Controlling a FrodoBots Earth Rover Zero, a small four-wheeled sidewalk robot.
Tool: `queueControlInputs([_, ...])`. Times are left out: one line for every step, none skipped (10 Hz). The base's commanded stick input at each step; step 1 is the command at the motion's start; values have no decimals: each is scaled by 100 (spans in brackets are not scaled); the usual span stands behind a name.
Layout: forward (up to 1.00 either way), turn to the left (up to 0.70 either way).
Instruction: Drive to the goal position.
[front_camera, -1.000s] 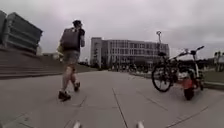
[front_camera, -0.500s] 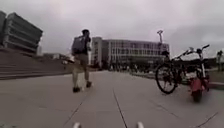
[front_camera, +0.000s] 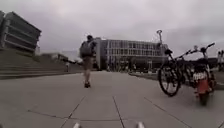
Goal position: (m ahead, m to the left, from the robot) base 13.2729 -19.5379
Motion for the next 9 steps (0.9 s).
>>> queueControlInputs([45, 0])
queueControlInputs([45, 0])
queueControlInputs([45, 0])
queueControlInputs([45, 0])
queueControlInputs([45, 0])
queueControlInputs([45, 0])
queueControlInputs([45, 0])
queueControlInputs([45, 0])
queueControlInputs([45, 0])
